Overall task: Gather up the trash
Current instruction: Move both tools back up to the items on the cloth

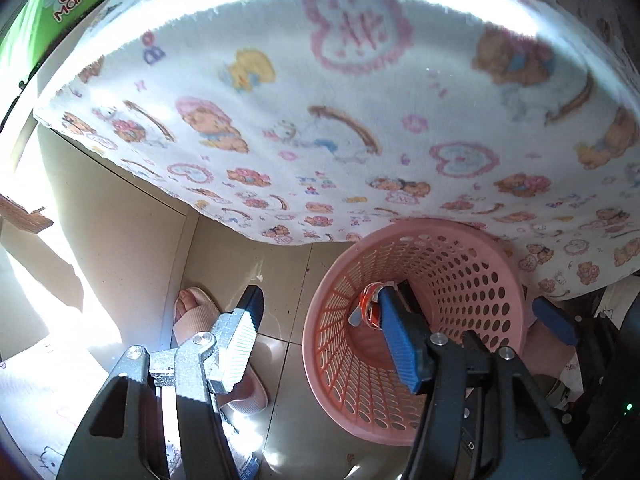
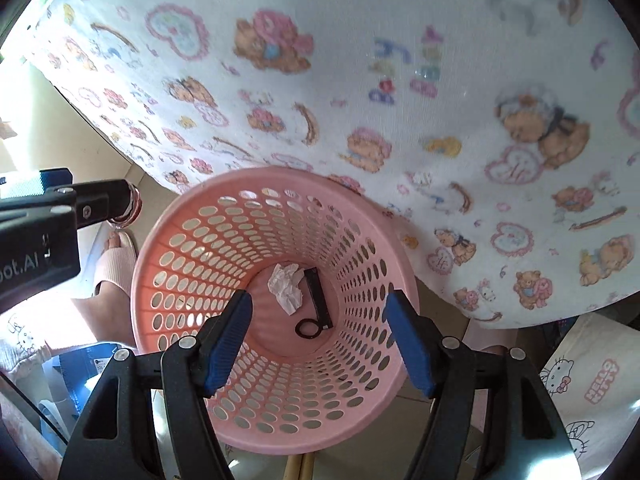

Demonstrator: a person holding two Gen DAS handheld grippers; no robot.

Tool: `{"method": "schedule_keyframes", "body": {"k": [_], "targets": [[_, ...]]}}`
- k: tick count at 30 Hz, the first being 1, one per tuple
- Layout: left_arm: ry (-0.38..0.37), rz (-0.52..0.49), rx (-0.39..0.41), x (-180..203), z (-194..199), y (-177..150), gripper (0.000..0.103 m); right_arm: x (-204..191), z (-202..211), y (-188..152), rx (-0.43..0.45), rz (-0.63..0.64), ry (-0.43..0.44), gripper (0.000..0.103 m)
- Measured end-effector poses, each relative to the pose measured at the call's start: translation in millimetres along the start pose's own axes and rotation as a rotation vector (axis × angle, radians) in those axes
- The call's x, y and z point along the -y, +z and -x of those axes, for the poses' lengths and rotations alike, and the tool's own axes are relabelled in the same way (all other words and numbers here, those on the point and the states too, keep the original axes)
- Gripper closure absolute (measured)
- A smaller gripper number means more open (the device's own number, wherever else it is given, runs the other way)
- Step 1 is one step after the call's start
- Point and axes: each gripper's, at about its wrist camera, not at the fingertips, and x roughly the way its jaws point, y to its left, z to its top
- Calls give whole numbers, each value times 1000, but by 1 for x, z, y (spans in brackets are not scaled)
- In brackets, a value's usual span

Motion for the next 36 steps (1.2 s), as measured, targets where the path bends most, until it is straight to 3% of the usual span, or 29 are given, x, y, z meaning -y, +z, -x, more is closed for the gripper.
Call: {"method": "schedule_keyframes", "body": {"k": [9, 15, 25, 32, 34, 36], "targets": [[32, 7, 165, -10, 50, 12, 41, -5, 50, 14, 133, 8, -2, 31], [-60, 118, 193, -30, 67, 16, 39, 0, 79, 18, 197, -22, -3, 31], [29, 132, 390, -42, 107, 19, 37, 16, 158, 25, 417, -26, -21, 31], [52, 121, 442, -39, 114, 21, 35, 37, 202, 61, 496, 6, 7, 30], [56, 120, 456, -38, 116, 22, 35, 48, 216, 73, 519, 11, 14, 24], [50, 116, 468, -36, 118, 24, 31, 59, 228, 84, 547, 26, -2, 23]]}}
